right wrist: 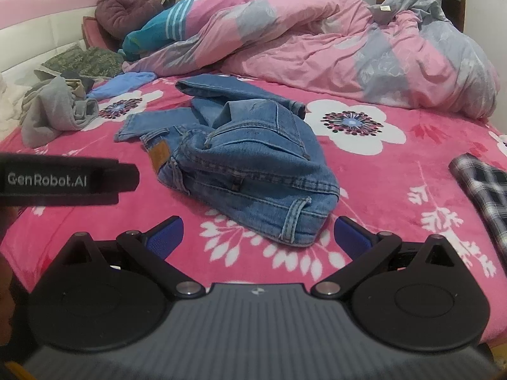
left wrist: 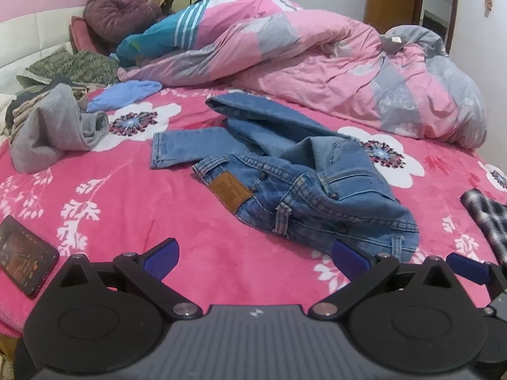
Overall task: Fold clothes
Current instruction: 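Move both tools toward the crumpled blue jeans on the bed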
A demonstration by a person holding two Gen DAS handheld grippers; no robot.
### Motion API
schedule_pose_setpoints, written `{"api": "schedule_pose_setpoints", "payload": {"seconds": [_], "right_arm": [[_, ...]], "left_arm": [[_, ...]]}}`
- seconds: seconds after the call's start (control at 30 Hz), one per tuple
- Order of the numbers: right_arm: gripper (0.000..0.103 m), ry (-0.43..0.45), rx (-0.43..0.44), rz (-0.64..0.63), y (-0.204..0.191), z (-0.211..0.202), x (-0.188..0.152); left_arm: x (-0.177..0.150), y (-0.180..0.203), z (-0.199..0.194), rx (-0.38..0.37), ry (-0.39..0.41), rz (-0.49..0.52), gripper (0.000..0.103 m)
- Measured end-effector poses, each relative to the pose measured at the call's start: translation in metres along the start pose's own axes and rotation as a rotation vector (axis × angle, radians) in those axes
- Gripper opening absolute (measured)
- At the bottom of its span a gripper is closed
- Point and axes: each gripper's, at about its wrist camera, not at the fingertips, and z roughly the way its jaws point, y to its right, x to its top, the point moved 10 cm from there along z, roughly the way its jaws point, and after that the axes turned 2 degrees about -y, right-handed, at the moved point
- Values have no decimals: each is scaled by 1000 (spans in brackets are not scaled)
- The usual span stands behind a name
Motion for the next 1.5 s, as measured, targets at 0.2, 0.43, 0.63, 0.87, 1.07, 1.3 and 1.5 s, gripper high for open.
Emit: {"api": "schedule_pose_setpoints", "payload": {"seconds": [0.2, 0.43, 0.63, 0.87, 1.07, 1.3, 1.5], "right_arm": [[102, -3, -13, 9, -1, 7, 4], [102, -9, -18, 26, -3, 13, 7], [102, -14, -18, 29, -7, 13, 5], [102, -15, -33, 48, -3, 7, 3], [102, -8, -43, 60, 2, 2, 4], [102, -5, -43, 70, 2, 2, 5], [102, -7, -45, 68, 1, 3, 6]], "left_arm": [[-8, -23, 8, -9, -36, -73, 103], [1, -46, 16, 21, -50, -118, 103], [-4, -51, 10, 58, -55, -108, 103], [-3, -50, 0, 134, -13, -53, 103], [0, -46, -4, 110, 1, -65, 103], [2, -50, -5, 122, 21, -72, 103], [2, -56, -5, 130, 16, -94, 103]]}}
